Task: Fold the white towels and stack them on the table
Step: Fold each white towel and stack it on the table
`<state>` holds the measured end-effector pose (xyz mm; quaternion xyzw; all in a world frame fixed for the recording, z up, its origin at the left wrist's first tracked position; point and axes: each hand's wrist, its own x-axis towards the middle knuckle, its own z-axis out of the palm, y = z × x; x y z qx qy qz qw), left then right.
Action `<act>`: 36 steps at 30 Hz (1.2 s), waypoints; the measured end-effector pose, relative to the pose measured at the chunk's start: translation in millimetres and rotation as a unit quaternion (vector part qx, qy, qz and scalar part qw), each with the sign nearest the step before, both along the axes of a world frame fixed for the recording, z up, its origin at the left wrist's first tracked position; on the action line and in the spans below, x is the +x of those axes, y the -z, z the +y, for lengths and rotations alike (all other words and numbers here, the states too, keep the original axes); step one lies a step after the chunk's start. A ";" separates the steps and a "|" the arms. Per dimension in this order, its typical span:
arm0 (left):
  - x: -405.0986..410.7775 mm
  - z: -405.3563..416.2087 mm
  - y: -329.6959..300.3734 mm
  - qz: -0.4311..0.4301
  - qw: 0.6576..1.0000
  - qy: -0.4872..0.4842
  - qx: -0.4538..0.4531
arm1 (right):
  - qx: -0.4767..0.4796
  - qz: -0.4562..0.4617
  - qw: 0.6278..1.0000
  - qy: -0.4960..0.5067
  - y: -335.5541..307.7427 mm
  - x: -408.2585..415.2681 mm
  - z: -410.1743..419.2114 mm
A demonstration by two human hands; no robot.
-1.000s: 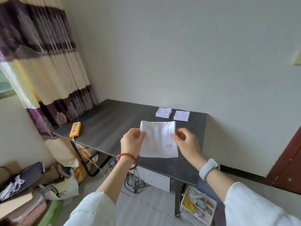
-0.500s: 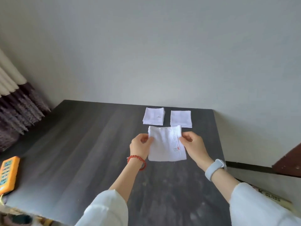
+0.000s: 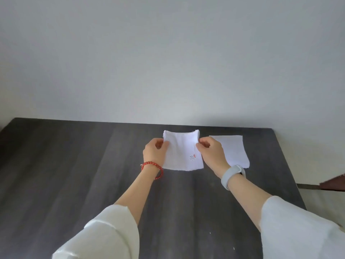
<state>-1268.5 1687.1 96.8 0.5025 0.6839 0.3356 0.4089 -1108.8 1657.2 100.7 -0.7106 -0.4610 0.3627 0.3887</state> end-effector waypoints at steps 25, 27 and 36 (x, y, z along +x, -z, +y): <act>4.0 66.6 88.7 0.461 0.817 0.329 0.109 | -0.040 -0.553 0.811 -0.187 85.4 1.3 58.9; 5.2 68.1 83.0 0.461 0.819 0.337 0.060 | -0.076 -0.517 0.825 -0.216 82.7 2.7 57.1; 71.8 31.3 -36.7 0.328 0.882 0.276 0.195 | 0.054 -0.372 0.923 -0.089 -36.7 72.0 -12.1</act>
